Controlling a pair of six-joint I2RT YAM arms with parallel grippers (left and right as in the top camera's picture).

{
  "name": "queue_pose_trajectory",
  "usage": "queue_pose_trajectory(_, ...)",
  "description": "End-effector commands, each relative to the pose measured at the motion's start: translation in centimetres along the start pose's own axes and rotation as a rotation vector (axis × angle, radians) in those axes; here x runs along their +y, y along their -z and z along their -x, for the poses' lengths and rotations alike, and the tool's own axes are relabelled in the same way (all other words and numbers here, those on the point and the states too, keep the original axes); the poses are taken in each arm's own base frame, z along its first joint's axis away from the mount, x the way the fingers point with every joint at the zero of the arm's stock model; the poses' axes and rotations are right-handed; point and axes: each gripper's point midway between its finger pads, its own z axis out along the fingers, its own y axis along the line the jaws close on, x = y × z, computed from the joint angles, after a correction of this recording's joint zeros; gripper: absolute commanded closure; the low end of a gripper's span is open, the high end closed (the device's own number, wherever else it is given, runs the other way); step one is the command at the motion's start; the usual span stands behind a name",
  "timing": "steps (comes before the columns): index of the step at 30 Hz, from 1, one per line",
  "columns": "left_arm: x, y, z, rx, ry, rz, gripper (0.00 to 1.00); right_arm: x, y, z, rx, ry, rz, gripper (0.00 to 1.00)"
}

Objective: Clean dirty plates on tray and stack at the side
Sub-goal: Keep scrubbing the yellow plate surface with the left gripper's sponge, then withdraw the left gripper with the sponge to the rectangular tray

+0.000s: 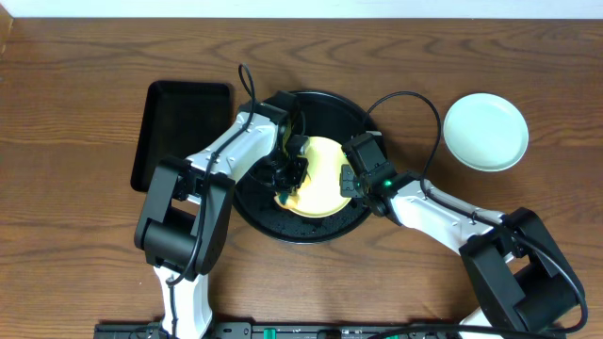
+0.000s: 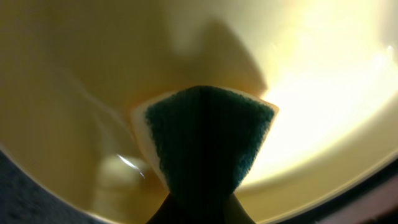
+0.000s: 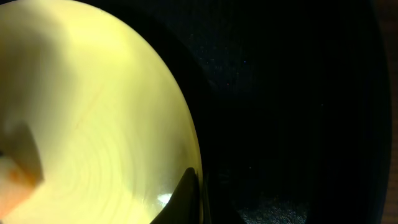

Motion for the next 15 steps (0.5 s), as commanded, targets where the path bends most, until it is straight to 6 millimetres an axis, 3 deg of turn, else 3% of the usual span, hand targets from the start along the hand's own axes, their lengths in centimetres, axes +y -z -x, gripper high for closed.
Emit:
queue_pose_trajectory(1,-2.2,4.3,1.9,-0.119,-0.026,-0.074,0.92,-0.4,-0.2,-0.5,0.009,-0.001,-0.018,0.99)
queue_pose_trajectory(3,-3.1,9.0,3.2,-0.264,-0.054,-0.092,0.93,-0.4,-0.2,-0.4,0.008,-0.002,-0.018,0.99)
queue_pose_trajectory(4,-3.4,13.3,3.8,-0.391,-0.074,-0.098,0.92,-0.4,-0.2,-0.4,0.008,-0.002,-0.018,0.99)
queue_pose_trajectory(5,-3.4,15.6,4.0,-0.46,-0.079,-0.1,0.93,-0.4,-0.2,-0.4,0.008,-0.002,-0.018,0.99)
queue_pose_trajectory(8,-1.3,22.2,3.7,-0.669,-0.052,-0.057,0.93,-0.4,-0.2,-0.4,0.007,-0.002,-0.018,0.99)
queue_pose_trajectory(11,3.4,25.7,2.6,-0.774,0.068,0.082,0.93,-0.3,-0.2,-0.3,0.001,-0.003,-0.014,0.99)
queue_pose_trajectory(15,8.2,26.5,1.5,-0.775,0.2,0.201,0.93,0.1,0.1,1.3,-0.062,0.086,-0.007,0.99)
